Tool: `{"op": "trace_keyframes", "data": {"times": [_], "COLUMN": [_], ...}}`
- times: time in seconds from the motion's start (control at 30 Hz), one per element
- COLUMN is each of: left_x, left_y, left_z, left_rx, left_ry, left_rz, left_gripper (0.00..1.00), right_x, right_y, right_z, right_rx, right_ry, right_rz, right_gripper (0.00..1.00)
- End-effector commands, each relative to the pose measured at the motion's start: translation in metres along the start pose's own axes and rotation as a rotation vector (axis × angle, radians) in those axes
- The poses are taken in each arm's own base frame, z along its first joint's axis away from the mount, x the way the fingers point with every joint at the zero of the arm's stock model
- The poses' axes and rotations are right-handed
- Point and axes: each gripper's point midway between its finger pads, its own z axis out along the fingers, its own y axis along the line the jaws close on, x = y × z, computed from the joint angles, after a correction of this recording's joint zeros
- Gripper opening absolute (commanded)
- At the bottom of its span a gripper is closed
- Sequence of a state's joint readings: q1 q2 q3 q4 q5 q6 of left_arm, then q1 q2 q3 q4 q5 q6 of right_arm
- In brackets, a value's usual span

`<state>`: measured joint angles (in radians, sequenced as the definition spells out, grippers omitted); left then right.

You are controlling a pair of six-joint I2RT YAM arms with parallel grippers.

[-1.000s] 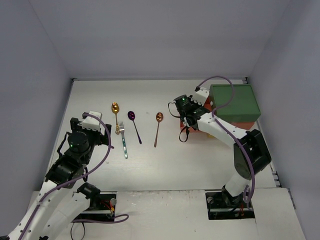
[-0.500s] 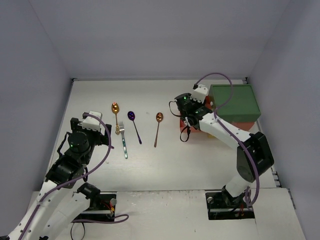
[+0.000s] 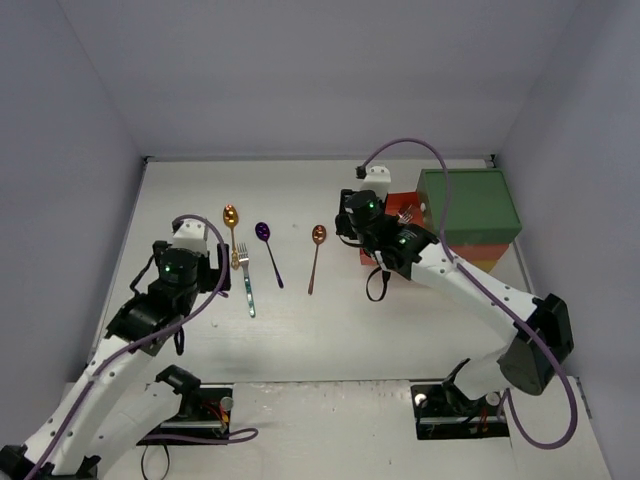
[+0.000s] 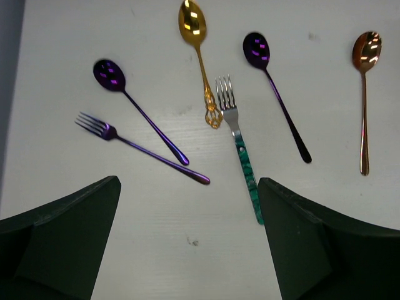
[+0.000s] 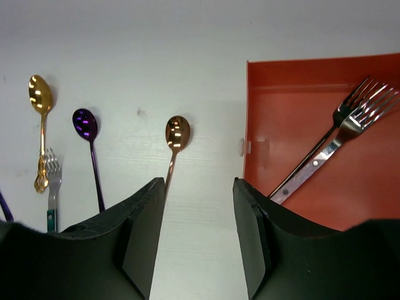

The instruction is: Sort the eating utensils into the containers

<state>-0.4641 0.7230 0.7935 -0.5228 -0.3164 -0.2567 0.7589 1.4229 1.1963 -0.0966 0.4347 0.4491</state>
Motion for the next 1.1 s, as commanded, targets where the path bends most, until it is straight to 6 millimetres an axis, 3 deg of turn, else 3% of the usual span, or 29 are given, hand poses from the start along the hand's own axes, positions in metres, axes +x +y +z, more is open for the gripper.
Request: {"op": "trace_keyframes", "data": {"times": [0.0,0.2,0.3,0.5,0.67,1.07], "left_x": [0.016,0.044,0.054,0.069,0.085,0.114], "left_y": [-0.021,-0.043,-0.058,-0.073,-0.079,-0.073], "left_z": [0.015,0.047,0.062,0.089,0.11,0.145], "left_rx": [0.01,0.022,0.052,0.061,0.059,-0.001], "left_ry": [0.119,0.258,0.293,0.35,0.422,0.5], "left_rz": [-0.185,-0.216,-0.242,-0.272,-0.301,-0.334], "left_gripper": [0.85,0.81,0.73,0.64,0.52,0.4], "right_x": [-0.004,0.004,0.01,0.0,-0.004,0.004], "right_y": [-0.004,-0.018,-0.025,-0.037,-0.047,-0.062], "right_z": [-0.023,-0.039,-0.046,-0.069,-0.082,-0.091], "right_rx": [-0.071,-0.084,-0.09,-0.114,-0.119,-0.105], "right_ry": [-0.027,-0.034,-0.034,-0.09,-0.119,-0.121], "right_rz": [0.026,0.041,0.042,0.068,0.082,0.09], "right_gripper": [0.45,0.46,0.47,0.48,0.49,0.5]}}
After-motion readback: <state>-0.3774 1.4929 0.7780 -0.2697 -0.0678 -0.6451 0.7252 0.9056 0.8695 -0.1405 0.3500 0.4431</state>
